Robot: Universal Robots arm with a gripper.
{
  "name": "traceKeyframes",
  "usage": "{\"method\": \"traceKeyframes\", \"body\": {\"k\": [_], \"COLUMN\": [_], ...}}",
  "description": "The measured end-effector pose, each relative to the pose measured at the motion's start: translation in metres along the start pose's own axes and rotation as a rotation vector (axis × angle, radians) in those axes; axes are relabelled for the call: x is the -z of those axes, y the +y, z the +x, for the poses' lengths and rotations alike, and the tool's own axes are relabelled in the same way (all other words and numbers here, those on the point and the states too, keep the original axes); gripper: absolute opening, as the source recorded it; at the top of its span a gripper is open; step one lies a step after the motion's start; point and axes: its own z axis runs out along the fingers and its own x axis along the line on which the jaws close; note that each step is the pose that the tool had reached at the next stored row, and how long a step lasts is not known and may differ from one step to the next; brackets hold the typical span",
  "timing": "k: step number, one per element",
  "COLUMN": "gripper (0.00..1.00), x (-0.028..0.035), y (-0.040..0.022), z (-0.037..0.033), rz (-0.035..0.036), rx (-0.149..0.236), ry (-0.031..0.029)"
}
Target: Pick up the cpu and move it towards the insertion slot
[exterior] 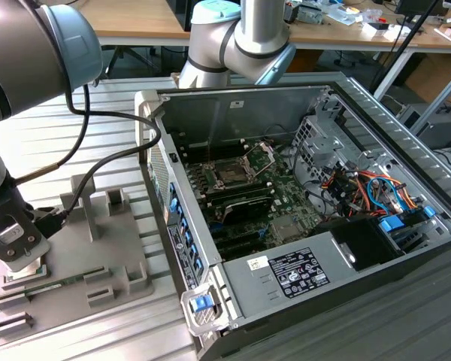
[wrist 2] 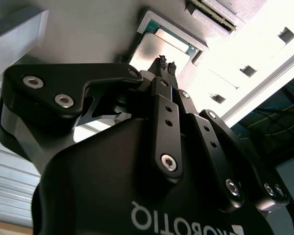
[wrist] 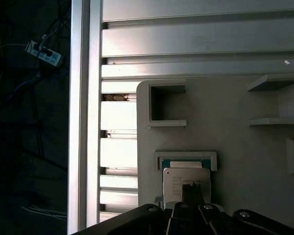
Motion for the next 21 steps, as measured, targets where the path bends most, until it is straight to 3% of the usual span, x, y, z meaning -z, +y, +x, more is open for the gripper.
{"method": "traceKeyframes", "body": {"k": [7, 9, 10, 15, 21], "gripper": [0.11, 0.23, 0.36, 0.6, 0.6], "x": [-0.0002, -0.0003, -0.0003, -0.0004, -0.0005], "y": [0.0, 0.0, 0.0, 0.0, 0.0], "z": [0.0, 0.0, 0.0, 0.0, 0.0], "rz": [0.0, 0.0, 0.0, 0.0, 0.0], "rx": [0.0, 0.0, 0.0, 0.0, 0.0], "ry": [0.0, 0.0, -0.0001, 0.0001, -0.0001]}}
